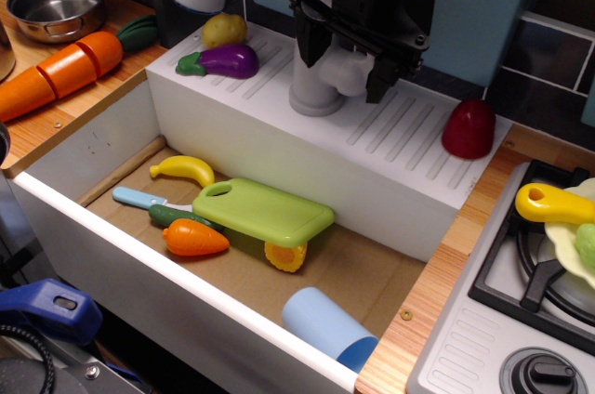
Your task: Turn lever vertical to front
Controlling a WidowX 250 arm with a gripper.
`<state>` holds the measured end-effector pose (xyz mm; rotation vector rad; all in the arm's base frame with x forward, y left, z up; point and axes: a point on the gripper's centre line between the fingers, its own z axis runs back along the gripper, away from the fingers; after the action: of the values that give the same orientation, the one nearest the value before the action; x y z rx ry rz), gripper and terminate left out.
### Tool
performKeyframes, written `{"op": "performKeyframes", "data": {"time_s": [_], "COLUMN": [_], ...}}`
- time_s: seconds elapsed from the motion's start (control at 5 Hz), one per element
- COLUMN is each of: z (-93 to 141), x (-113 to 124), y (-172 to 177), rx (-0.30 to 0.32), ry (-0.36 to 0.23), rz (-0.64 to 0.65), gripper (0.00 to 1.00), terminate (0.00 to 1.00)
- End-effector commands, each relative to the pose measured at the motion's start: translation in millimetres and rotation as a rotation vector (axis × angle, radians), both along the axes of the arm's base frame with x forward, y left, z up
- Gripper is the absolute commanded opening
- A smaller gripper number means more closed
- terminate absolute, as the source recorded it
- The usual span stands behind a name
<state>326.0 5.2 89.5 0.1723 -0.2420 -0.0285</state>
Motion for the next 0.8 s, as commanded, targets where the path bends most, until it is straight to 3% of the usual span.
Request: {"op": "performKeyframes", "data": {"time_s": [0.0, 0.6], "z": [0, 19], "x": [0, 32], "y": [0, -1], "rx": [0.0, 0.09], "ry": [0.0, -0.16], "rz": [0.0, -0.043], "gripper": [1.0, 1.0], "terminate": [0.0, 0.0]}}
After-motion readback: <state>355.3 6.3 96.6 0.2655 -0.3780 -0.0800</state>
